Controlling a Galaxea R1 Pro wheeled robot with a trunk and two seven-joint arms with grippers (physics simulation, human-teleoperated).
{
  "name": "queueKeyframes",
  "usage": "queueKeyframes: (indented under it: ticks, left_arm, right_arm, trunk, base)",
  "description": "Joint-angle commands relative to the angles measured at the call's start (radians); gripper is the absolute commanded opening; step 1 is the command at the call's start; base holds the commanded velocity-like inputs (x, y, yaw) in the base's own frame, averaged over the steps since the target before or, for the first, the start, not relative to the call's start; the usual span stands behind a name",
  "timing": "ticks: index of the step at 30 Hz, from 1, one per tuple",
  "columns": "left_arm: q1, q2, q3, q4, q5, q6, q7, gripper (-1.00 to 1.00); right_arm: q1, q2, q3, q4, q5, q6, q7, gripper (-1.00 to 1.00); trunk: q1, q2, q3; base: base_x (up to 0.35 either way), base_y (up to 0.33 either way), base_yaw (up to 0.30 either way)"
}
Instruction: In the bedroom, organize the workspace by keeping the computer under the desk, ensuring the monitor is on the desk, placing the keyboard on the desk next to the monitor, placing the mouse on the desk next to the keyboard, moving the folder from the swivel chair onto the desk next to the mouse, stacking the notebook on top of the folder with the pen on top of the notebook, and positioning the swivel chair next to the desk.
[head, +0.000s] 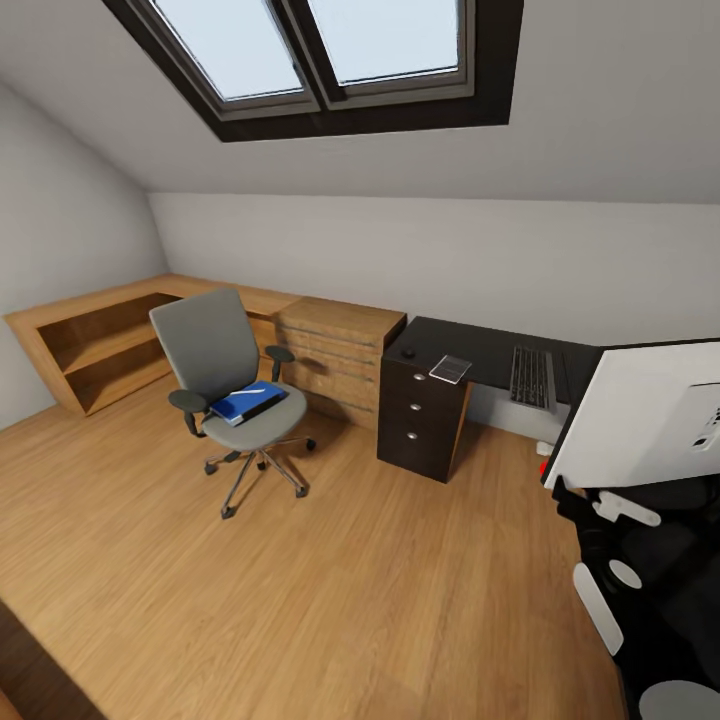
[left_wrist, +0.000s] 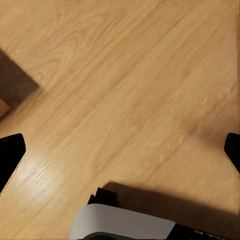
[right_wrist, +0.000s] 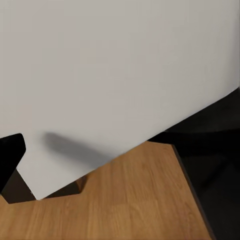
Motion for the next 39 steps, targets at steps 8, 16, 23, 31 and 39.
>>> queueKeyframes:
  ticks: [8,16,23,31,39]
  left_arm:
    - [0.000,-0.004,-0.002,-0.122,-0.012,0.010,-0.006,1.00]
    - [0.000,-0.007,-0.002,-0.233,-0.048,0.096,-0.005,1.00]
    - [0.000,-0.008,0.001,-0.255,-0.055,0.123,-0.006,1.00]
    - [0.000,-0.004,0.002,-0.255,-0.055,0.095,-0.009,1.00]
    - [0.000,-0.002,0.002,-0.211,-0.056,0.087,-0.010,1.00]
  right_arm:
    - [0.004,-0.001,0.001,0.063,-0.013,-0.009,-0.001,1.00]
    - [0.008,0.012,0.001,0.104,-0.016,-0.011,-0.002,1.00]
    - [0.012,0.033,0.000,0.119,-0.014,-0.012,-0.010,1.00]
    - [0.014,0.038,-0.001,0.132,-0.014,-0.027,-0.012,1.00]
    - [0.015,0.039,-0.001,0.149,-0.014,-0.070,-0.012,1.00]
  trunk:
    - [0.000,-0.001,-0.001]
    - [0.000,-0.001,-0.001]
    - [0.000,-0.001,-0.001]
    - [0.000,-0.001,-0.001]
    - [0.000,-0.001,-0.001]
  base:
    - [0.000,0.000,0.000]
    - [0.000,0.000,0.000]
    - [0.000,0.000,0.000]
    - [0.000,0.000,-0.090]
    - [0.000,0.000,-0.227]
